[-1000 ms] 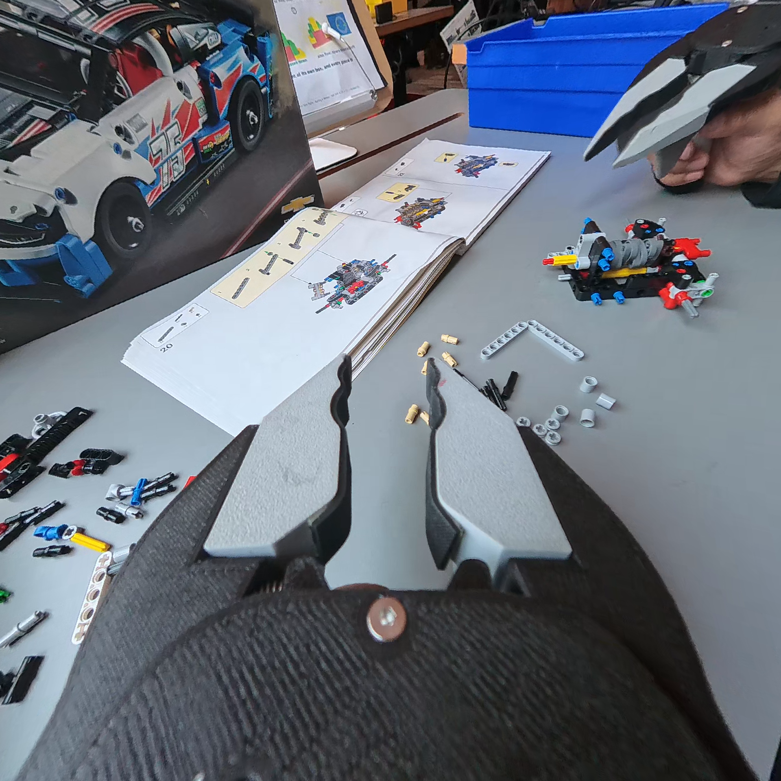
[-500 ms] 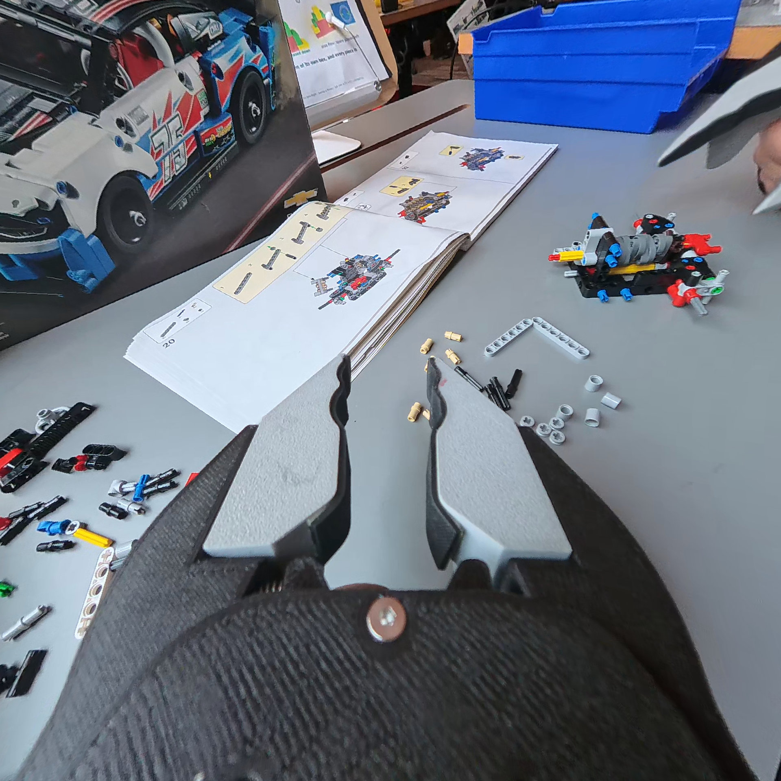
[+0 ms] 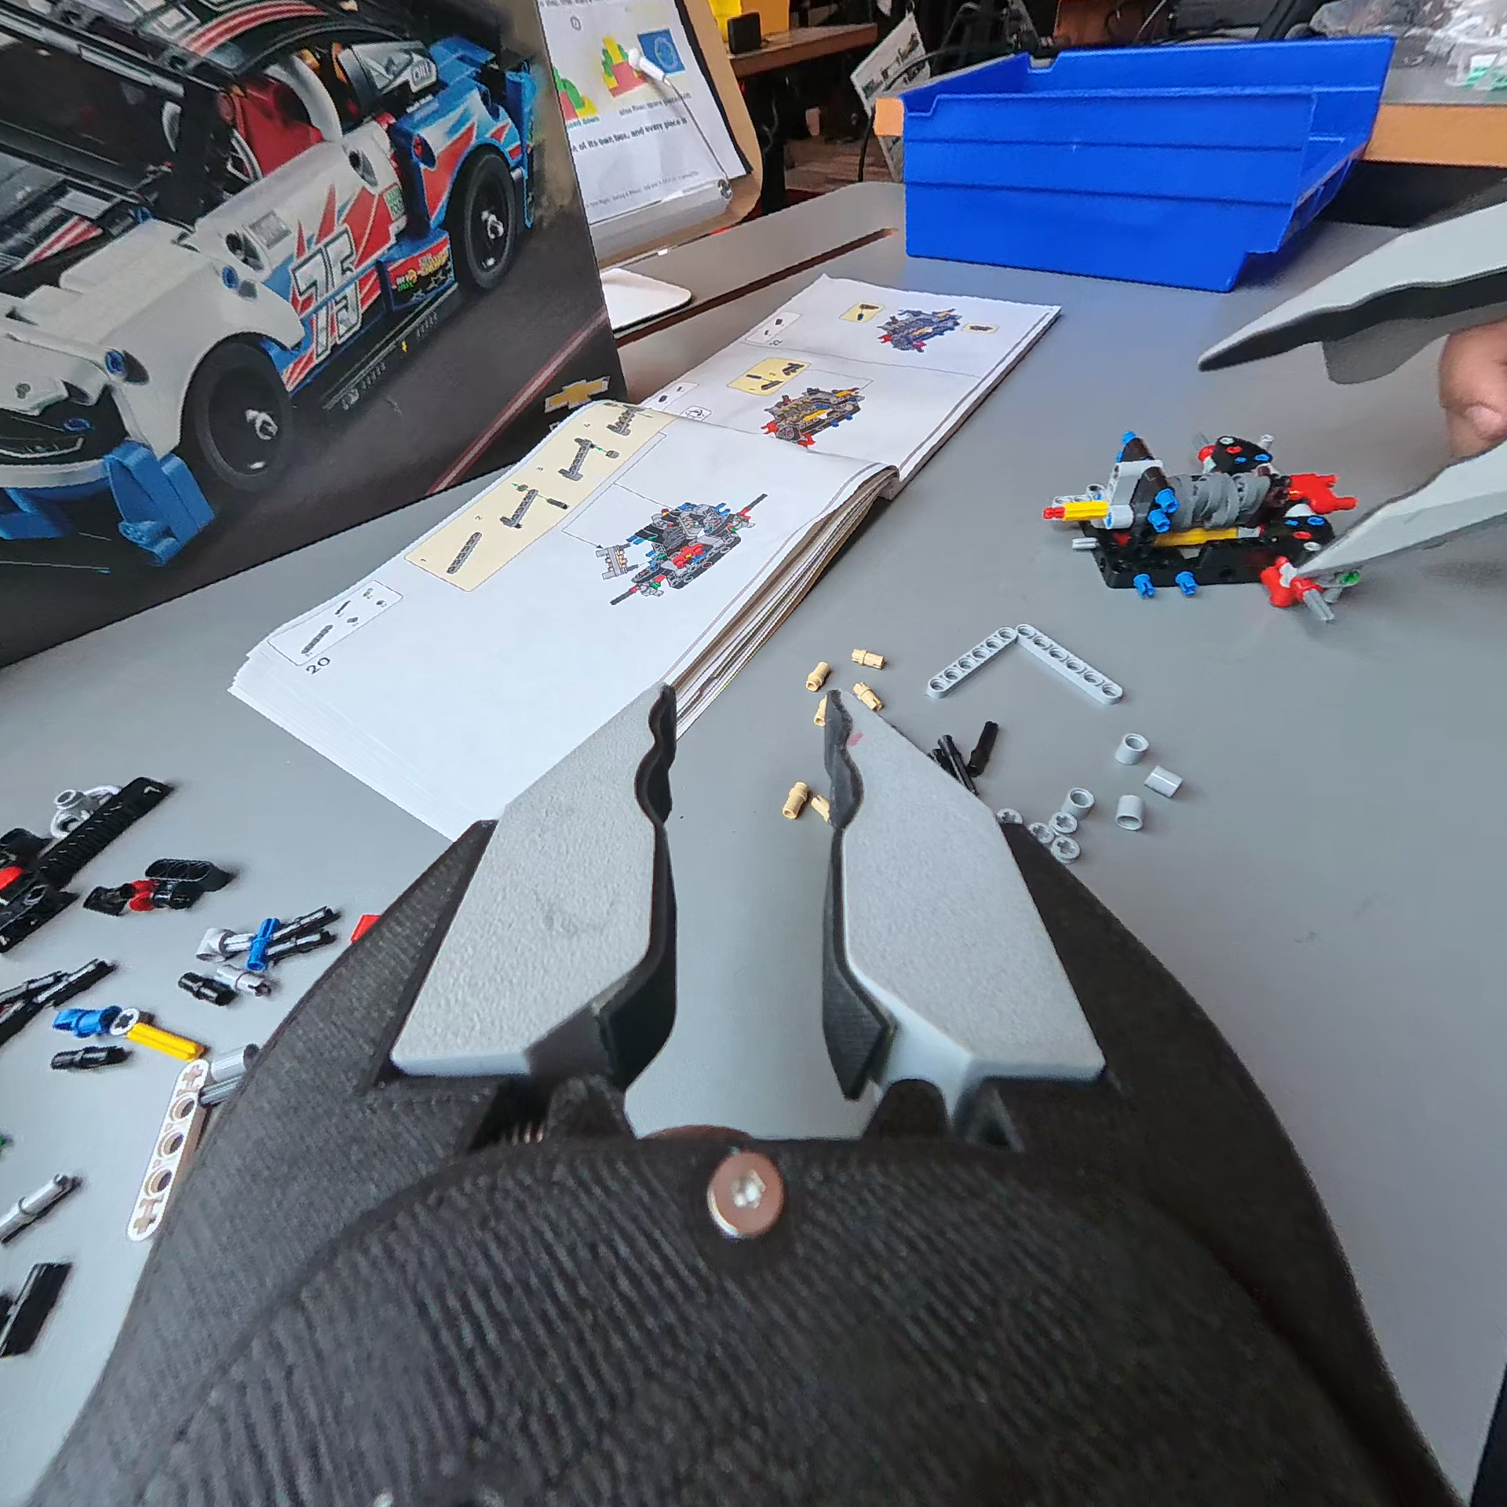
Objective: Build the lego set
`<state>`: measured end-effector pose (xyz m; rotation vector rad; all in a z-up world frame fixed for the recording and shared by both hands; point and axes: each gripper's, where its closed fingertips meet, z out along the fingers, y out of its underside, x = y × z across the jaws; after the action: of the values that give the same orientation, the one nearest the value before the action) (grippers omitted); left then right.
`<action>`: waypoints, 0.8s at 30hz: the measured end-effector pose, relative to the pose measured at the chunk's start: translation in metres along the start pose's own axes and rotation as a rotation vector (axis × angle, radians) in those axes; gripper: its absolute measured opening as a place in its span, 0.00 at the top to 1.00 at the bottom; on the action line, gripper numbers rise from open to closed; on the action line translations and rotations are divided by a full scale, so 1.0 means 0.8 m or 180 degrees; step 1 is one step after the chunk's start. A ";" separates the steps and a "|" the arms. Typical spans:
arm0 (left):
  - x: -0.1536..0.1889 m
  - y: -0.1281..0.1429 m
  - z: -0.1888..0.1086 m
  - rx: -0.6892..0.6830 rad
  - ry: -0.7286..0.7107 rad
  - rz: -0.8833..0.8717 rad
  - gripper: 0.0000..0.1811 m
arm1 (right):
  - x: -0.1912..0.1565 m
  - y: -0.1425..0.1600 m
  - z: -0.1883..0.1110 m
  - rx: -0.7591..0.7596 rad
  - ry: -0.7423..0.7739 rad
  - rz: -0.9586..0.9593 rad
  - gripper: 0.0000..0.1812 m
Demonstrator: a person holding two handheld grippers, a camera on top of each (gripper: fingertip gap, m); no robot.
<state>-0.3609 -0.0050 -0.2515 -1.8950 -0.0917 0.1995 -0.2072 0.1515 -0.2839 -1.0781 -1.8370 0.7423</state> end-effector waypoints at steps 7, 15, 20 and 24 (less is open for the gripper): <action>0.000 0.000 0.000 0.0008 0.0013 -0.0008 0.81 | 0.057 0.031 -0.005 -0.0151 0.0307 0.0156 0.53; 0.000 0.000 0.000 0.0008 0.0016 -0.0025 0.81 | 0.111 0.074 -0.030 -0.0313 0.0510 0.0455 0.56; 0.000 0.000 0.000 -0.0011 0.0007 -0.0015 0.82 | 0.094 0.057 -0.055 0.0021 0.0394 0.0673 0.59; 0.067 -0.014 0.016 -0.0219 0.0631 -0.0372 0.88 | 0.074 0.032 -0.061 0.0242 0.0223 0.0686 0.63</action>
<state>-0.3104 0.0195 -0.2502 -1.9610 -0.0754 -0.0720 -0.1697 0.2192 -0.2602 -1.2492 -1.6371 0.8811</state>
